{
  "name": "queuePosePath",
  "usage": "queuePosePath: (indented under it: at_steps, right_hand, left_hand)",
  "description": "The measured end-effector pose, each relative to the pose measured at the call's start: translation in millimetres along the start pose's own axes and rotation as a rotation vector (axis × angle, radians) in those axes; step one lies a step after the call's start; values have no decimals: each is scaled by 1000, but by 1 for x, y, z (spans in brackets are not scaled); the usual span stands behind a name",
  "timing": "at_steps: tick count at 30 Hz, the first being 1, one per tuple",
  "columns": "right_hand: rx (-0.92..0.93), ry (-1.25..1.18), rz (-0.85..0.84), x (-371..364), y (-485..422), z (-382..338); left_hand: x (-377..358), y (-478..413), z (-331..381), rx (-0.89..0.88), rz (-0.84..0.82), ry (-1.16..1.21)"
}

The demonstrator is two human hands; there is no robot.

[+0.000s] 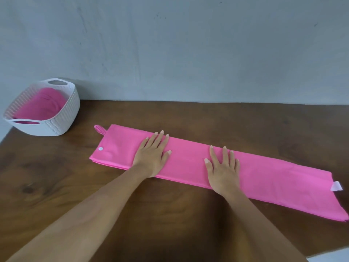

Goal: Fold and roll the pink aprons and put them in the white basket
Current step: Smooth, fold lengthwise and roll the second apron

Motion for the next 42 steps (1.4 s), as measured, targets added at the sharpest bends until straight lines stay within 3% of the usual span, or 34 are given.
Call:
queuePosePath:
  at_steps: [10,18,23,29,35,42]
  right_hand:
    - [27,59,-18,8,-7,-25]
    - [56,83,-13,17,-11,-54]
    - [40,83,-21,17,-9,-54]
    - [33,90,-29,19,-10,-57]
    - [79,-5,-21,18,-10,-52]
    - [199,-40,47,13,-8,-14]
  left_hand:
    - [55,33,-135,273,96,-43]
    - [69,47,-155,355,119,-57]
    - [65,38,-121,233,193,4]
    - [33,17,-25,27,106,141]
    - [0,-4,58,52,51,258]
    - [-22,-1,70,62,75,115]
Point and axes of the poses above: each hand's wrist, its own y-axis away from the middle knuckle, its own x-axis out of the back of the hand, z = x × y, the point moved 5 cm from there along -y, towards the middle knuckle, and after that the axes turned 15 degrees about y, right-handed, at the moved point
